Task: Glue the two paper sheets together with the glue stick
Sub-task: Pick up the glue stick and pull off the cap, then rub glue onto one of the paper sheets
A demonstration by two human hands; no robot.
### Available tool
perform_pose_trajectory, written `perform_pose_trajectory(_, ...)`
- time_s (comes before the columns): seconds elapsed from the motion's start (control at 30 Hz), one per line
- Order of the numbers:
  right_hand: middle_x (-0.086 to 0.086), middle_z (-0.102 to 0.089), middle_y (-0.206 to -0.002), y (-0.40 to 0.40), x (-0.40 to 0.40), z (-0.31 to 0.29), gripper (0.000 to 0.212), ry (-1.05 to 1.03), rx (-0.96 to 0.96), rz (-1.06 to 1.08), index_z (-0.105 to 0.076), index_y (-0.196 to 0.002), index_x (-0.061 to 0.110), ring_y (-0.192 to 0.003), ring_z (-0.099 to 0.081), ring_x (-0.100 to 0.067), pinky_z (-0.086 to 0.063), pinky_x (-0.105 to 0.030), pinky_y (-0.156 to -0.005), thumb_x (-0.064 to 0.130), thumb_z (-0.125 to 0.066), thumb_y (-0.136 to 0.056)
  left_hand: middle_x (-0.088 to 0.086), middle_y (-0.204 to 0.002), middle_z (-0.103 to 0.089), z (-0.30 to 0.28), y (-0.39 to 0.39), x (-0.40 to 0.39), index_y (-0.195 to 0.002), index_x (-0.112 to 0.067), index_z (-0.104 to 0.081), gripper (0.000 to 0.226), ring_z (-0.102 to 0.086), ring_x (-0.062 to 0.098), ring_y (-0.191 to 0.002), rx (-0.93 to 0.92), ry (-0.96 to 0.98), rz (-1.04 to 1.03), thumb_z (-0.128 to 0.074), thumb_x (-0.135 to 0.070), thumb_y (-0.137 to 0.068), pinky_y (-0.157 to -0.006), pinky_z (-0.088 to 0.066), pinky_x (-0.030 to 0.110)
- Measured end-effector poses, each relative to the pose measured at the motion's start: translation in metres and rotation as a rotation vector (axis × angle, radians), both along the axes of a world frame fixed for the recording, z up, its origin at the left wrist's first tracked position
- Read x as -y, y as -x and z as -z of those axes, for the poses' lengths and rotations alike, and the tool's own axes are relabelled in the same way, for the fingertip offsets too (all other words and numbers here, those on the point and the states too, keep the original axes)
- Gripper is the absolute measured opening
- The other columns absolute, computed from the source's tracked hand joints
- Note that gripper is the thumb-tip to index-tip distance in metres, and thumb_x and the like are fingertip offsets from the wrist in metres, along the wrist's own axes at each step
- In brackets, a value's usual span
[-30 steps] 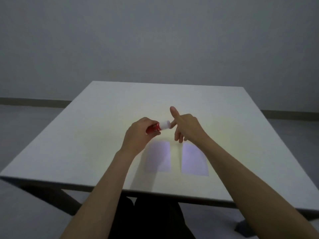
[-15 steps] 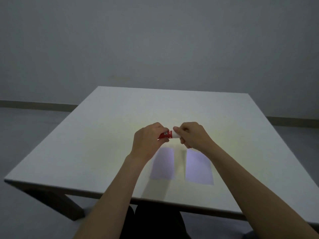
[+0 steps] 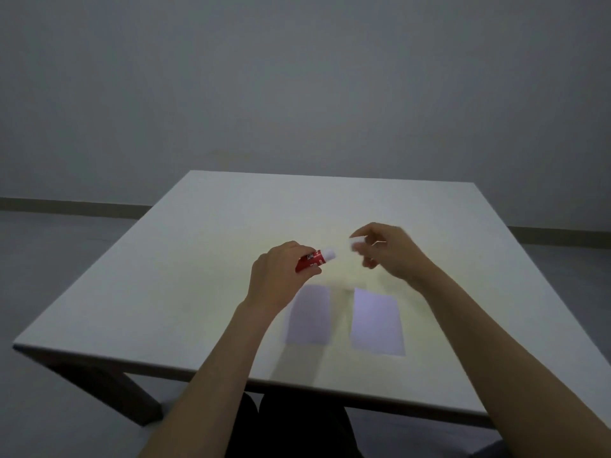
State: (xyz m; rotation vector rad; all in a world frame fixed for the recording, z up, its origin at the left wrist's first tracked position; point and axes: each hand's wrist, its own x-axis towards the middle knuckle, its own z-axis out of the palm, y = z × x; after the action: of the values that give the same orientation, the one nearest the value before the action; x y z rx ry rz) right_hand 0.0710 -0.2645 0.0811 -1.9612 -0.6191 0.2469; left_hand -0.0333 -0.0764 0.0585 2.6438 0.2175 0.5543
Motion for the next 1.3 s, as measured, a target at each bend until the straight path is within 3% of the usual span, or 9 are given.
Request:
perform_pose_trajectory(0.17,-0.017,-0.068,-0.102,-0.038,0.045,0.03,0.029,0.502,0.214,0.353,-0.061,-0.107,0.007,-0.093,-0.063,-0.032,-0.048,-0.037,-0.081,0.025,-0.065,-0.084,-0.008,-0.085,-0.066,0.0,0.009,-0.006,-0.111,-0.025,-0.064,0.027,-0.067,0.012,-0.064,-0.004,0.464,0.017,-0.066,-0.028,-0.084,-0.069,-0.052,0.03)
perform_pose_trajectory(0.37,-0.015,-0.068,-0.098,-0.035,0.061,0.063,0.024,0.729,0.334,0.284,-0.055,-0.102,0.009,-0.09,-0.061,-0.032,-0.04,-0.036,-0.078,0.027,-0.056,-0.087,-0.006,-0.083,-0.068,-0.003,0.009,0.005,-0.093,-0.019,-0.063,0.014,-0.067,0.015,-0.078,0.079,0.953,-0.03,-0.068,-0.012,-0.082,-0.081,-0.056,0.039)
perform_pose_trajectory(0.5,-0.01,-0.065,-0.11,-0.03,0.065,0.048,0.06,1.06,0.541,0.276,-0.037,-0.134,0.018,-0.096,-0.064,-0.027,-0.039,-0.038,-0.088,0.053,-0.049,-0.087,0.002,-0.065,-0.073,-0.005,0.01,0.01,-0.086,-0.012,-0.06,0.01,-0.065,0.01,-0.078,0.139,1.073,-0.005,-0.067,-0.016,-0.081,-0.091,-0.05,0.036)
perform_pose_trajectory(0.6,-0.006,-0.063,-0.098,-0.002,0.043,0.03,0.063,0.586,0.538,0.29,-0.044,-0.131,0.019,-0.081,-0.062,-0.024,-0.044,-0.038,-0.083,0.053,-0.061,-0.08,0.003,-0.076,-0.076,-0.006,0.009,0.02,-0.083,-0.011,-0.065,0.008,-0.068,0.018,-0.098,0.26,1.175,-0.029,-0.07,-0.017,-0.08,-0.091,-0.052,0.034)
perform_pose_trajectory(0.67,0.001,-0.063,-0.09,0.026,0.017,0.018,0.048,0.097,0.215,0.092,-0.053,-0.118,0.023,-0.069,-0.062,-0.019,-0.049,-0.026,-0.072,0.039,-0.072,-0.077,0.005,-0.087,-0.075,-0.01,0.005,0.029,-0.086,-0.009,-0.068,0.01,-0.07,0.025,-0.097,0.333,1.298,-0.051,-0.073,-0.011,-0.079,-0.084,-0.056,0.031)
perform_pose_trajectory(0.77,-0.008,-0.067,-0.092,0.052,-0.012,0.016,0.02,-0.264,-0.142,-0.105,-0.06,-0.102,0.012,-0.06,-0.068,-0.021,-0.051,-0.024,-0.052,0.019,-0.067,-0.084,0.01,-0.091,-0.076,-0.017,0.001,0.039,-0.089,-0.007,-0.07,0.013,-0.073,0.022,-0.088,0.371,1.369,-0.057,-0.075,-0.012,-0.077,-0.079,-0.058,0.028)
perform_pose_trajectory(1.03,0.001,-0.052,-0.05,0.056,-0.031,0.011,0.033,-0.604,-0.926,-0.066,-0.059,-0.072,0.01,-0.034,-0.037,-0.01,-0.032,-0.017,-0.031,0.029,-0.046,-0.096,0.011,-0.092,-0.076,-0.026,0.005,0.046,-0.083,-0.012,-0.073,0.006,-0.073,0.021,-0.088,0.407,1.363,-0.015,-0.074,-0.01,-0.078,-0.076,-0.057,0.025)
perform_pose_trajectory(1.2,-0.001,-0.052,-0.048,0.058,-0.03,0.008,0.048,-0.352,-0.566,0.122,-0.054,-0.063,0.012,-0.036,-0.036,-0.013,-0.031,-0.019,-0.033,0.041,-0.037,-0.097,0.004,-0.088,-0.077,-0.025,0.009,0.053,-0.076,-0.026,-0.074,0.015,-0.073,0.021,-0.088,0.392,1.326,0.013,-0.074,-0.01,-0.078,-0.079,-0.058,0.028)
perform_pose_trajectory(1.3,-0.006,-0.064,-0.069,0.061,-0.028,0.012,0.022,-0.451,-0.284,0.075,-0.06,-0.094,0.013,-0.049,-0.055,-0.015,-0.047,-0.022,-0.047,0.031,-0.049,-0.095,0.004,-0.086,-0.076,-0.027,0.005,0.051,-0.082,-0.017,-0.074,0.005,-0.073,0.019,-0.084,0.424,1.328,-0.048,-0.075,-0.013,-0.078,-0.082,-0.058,0.032)
